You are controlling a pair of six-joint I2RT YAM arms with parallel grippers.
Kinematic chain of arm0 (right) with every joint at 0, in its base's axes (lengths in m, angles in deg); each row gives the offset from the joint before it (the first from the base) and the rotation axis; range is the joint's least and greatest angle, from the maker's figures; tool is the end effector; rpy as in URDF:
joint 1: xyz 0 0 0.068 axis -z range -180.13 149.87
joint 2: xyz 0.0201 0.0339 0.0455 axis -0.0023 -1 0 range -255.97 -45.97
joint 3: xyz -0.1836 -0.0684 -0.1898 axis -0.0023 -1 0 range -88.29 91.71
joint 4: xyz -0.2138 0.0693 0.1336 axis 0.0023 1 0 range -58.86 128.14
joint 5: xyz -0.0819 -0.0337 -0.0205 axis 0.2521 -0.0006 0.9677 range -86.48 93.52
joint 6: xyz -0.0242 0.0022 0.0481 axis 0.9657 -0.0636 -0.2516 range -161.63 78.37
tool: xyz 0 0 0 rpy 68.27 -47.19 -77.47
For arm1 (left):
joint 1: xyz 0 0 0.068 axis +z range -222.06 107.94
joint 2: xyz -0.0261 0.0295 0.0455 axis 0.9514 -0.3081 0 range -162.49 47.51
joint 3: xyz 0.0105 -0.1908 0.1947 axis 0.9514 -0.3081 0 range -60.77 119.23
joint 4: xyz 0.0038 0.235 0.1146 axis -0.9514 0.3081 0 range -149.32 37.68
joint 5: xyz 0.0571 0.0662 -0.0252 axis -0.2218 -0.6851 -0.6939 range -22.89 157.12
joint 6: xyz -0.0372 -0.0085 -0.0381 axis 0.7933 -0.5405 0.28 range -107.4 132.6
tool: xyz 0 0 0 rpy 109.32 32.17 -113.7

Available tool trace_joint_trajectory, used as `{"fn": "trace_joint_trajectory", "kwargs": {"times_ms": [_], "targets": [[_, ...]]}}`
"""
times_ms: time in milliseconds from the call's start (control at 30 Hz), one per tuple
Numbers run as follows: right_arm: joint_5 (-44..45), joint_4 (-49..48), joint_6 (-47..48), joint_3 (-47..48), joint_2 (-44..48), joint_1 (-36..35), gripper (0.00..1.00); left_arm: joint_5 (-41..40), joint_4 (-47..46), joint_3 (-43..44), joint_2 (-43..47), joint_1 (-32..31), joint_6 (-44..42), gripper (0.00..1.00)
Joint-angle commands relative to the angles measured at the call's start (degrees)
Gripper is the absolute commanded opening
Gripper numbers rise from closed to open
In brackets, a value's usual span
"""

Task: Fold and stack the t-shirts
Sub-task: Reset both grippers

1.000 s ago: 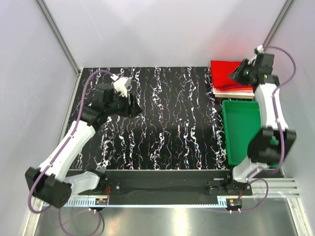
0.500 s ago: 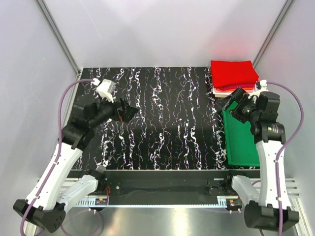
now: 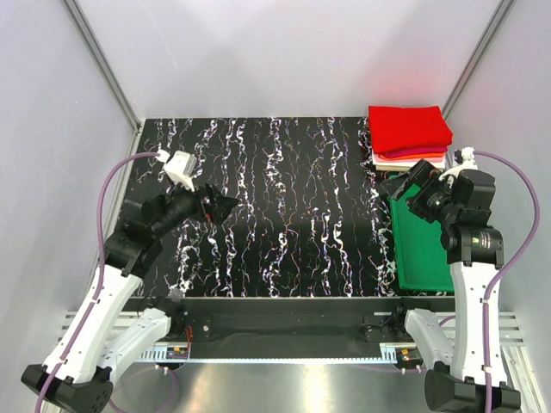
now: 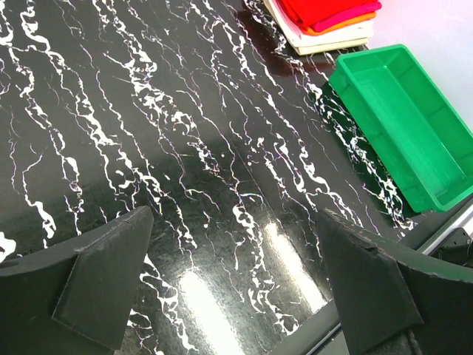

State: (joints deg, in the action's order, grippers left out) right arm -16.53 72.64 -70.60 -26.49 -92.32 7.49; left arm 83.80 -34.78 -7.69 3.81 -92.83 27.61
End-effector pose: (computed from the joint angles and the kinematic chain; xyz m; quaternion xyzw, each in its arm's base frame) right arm 0.1548 -0.0084 0.3804 0.1747 0.8220 0.2417 0.4851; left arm 0.1512 -0.0683 0.3668 0.1276 0.7803 -0.2944 0.5368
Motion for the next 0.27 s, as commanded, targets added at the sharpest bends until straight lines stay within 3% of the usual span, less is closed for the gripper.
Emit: {"fn": "trace_joint_trajectory", "kwargs": {"times_ms": [0,233], "targets": [[0.54,-0.45,0.49,0.87,0.56,-0.15,1.0,-0.43,-3.62,0.36,1.08,0.03,-0.59,0.99],[0.28,-0.89,2.08,0.95,0.56,-0.15,1.0,0.45,-3.79,0.71,0.37,0.03,0.02,0.99]]}}
